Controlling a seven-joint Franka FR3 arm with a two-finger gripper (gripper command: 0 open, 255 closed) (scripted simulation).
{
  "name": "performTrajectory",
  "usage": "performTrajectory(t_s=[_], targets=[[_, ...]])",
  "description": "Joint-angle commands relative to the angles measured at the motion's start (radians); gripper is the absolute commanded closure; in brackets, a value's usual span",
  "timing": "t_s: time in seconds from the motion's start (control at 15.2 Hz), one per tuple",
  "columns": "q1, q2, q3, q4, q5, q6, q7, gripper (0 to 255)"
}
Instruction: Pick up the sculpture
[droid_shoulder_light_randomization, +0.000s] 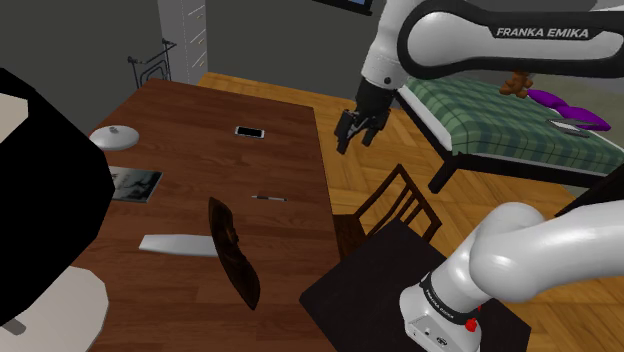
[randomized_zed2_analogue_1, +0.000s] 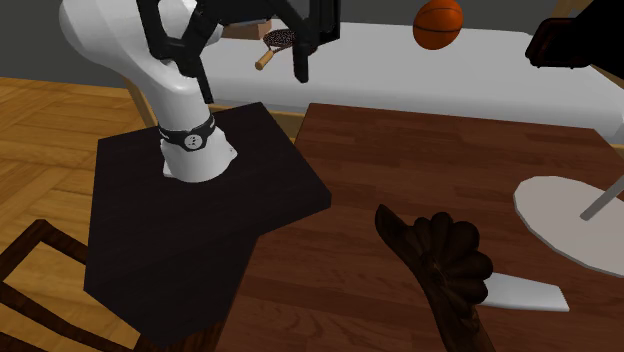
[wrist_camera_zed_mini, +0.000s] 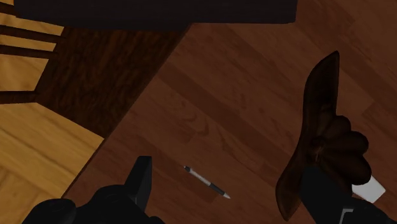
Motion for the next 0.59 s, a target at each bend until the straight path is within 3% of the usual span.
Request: performTrajectory(t_s=[0.0, 0.53], targets=[[0.013, 0.057, 0.032, 0.006, 0.016, 0.046, 0.034, 0], [0.051, 0.313, 0.143, 0.082, 0.037, 0.2, 0.166, 0]])
